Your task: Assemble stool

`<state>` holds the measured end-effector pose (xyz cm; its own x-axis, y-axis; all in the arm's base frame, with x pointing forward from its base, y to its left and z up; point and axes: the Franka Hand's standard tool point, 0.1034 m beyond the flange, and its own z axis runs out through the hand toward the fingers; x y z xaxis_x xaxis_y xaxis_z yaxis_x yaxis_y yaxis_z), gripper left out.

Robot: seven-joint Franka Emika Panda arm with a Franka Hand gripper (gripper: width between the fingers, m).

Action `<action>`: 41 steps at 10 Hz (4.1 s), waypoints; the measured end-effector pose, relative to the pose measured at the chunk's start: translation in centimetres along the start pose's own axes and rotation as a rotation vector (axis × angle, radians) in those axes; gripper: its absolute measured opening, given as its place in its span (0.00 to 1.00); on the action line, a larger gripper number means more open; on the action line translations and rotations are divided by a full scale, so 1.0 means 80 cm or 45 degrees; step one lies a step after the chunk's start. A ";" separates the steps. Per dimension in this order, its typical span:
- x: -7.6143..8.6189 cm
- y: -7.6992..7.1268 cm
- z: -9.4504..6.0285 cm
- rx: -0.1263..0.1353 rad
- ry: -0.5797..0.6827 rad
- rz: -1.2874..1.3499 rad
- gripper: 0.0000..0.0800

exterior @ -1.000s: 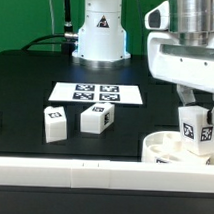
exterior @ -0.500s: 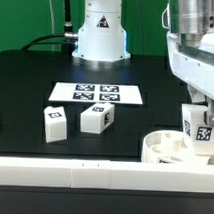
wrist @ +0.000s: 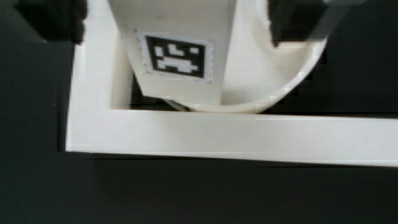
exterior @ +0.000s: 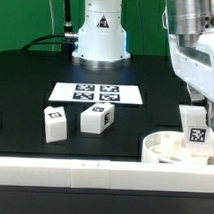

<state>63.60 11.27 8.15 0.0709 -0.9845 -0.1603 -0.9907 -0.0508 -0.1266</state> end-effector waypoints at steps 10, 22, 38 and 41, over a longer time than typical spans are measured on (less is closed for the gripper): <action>-0.001 -0.005 -0.025 -0.091 -0.035 -0.704 0.81; 0.002 -0.004 -0.028 -0.167 -0.040 -2.049 0.81; 0.021 -0.001 -0.012 -0.299 -0.102 -3.407 0.81; 0.014 0.003 0.003 -0.298 -0.121 -3.425 0.81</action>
Offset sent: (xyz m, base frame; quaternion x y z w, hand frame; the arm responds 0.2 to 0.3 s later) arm -0.0006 0.0024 0.0259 0.0436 -0.0238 -0.0022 0.9988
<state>63.46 10.20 7.71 0.3722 0.9279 0.0202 0.9279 -0.3725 0.0159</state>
